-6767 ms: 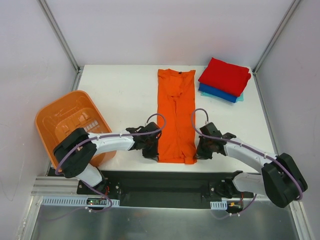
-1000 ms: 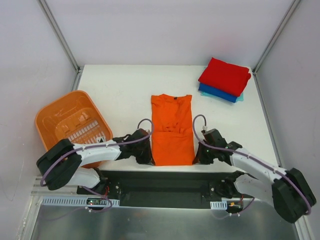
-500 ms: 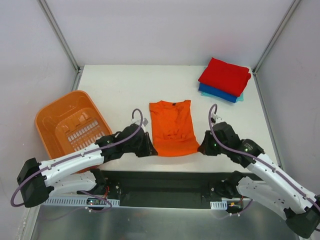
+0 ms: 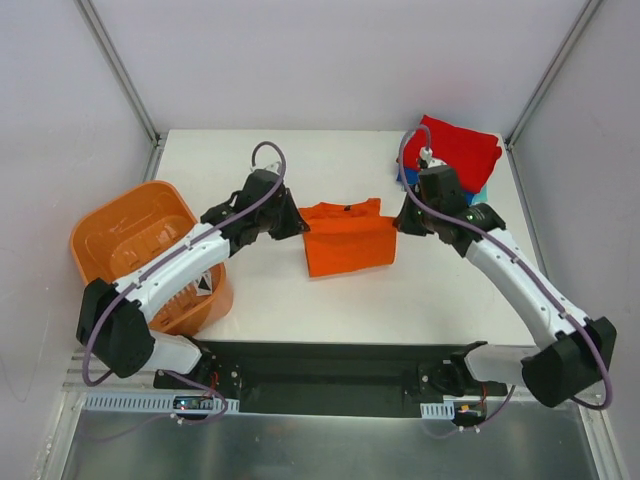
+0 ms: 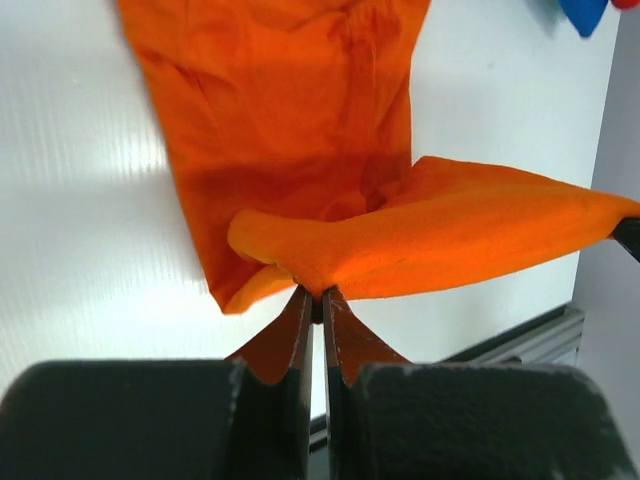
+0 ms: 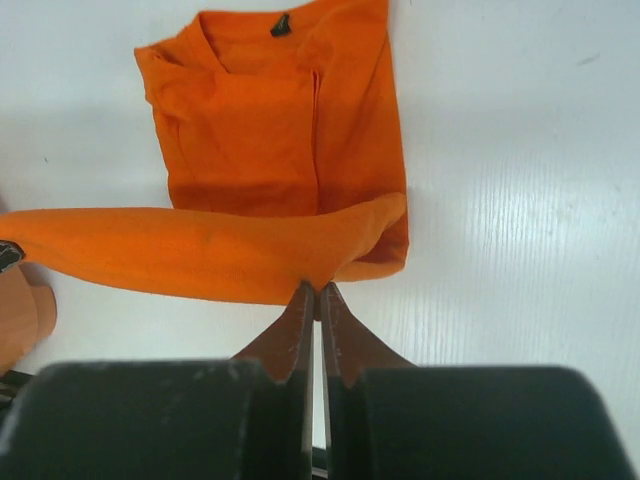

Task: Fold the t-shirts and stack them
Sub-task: Fold the tshirt

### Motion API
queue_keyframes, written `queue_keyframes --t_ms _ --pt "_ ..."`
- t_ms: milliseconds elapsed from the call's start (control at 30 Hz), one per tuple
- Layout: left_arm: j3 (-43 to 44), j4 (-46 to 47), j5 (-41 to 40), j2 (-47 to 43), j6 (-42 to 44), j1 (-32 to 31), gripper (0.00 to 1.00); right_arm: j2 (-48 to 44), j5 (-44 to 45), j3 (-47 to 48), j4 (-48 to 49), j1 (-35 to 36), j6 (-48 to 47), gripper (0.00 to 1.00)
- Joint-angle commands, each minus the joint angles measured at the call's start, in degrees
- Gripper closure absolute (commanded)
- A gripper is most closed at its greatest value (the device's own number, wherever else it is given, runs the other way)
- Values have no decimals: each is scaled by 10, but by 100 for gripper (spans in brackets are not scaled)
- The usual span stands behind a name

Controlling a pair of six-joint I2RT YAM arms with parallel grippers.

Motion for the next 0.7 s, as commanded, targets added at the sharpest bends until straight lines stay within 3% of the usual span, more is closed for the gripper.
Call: queue_keyframes --t_ms 0,667 --pt "56 -18 -3 48 39 40 100 74 -35 72 25 -46 -41 99" --pt "250 -18 102 331 87 134 100 415 -149 289 40 -133 -45 99"
